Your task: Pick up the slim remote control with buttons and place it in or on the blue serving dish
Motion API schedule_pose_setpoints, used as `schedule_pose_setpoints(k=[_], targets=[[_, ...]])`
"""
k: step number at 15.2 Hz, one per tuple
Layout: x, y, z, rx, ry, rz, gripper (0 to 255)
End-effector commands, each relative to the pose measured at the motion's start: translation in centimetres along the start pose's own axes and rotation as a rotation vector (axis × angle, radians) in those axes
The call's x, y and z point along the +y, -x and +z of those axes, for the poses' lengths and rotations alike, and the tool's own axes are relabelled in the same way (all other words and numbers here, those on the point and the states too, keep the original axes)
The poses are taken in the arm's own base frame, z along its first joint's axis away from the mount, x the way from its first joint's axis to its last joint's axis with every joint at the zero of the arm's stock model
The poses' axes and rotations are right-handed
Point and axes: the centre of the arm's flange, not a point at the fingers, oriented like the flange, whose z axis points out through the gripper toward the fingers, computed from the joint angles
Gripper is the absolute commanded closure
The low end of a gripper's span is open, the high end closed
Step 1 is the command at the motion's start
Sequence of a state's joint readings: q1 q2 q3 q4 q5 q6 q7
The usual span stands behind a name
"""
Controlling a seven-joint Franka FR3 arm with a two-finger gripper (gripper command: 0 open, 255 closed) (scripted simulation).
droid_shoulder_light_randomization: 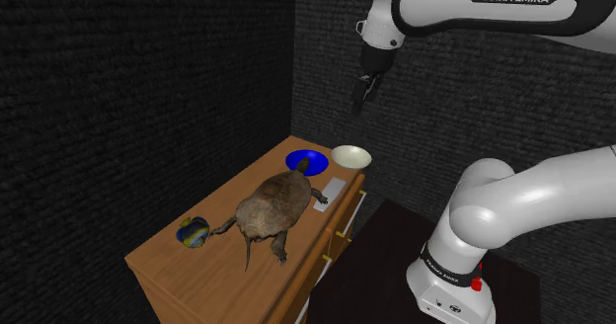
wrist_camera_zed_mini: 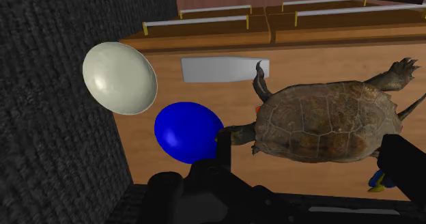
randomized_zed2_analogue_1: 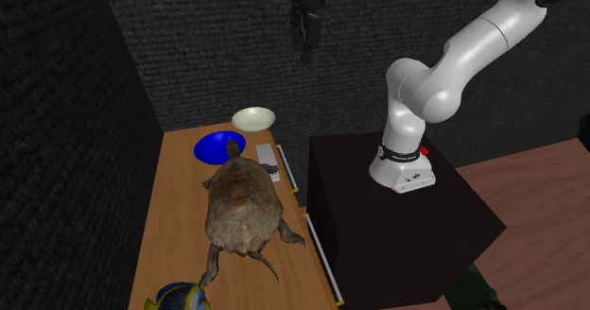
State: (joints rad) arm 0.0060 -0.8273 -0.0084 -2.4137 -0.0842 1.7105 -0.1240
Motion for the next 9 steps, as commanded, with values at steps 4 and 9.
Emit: schedule_pose_setpoints(k=[4, 9], targets=[[0.1, -1.3, 3.8, -0.014, 0.001, 0.143, 0], [0.7, -3.2, 10.2, -0.037, 0.003, 0.383, 0]])
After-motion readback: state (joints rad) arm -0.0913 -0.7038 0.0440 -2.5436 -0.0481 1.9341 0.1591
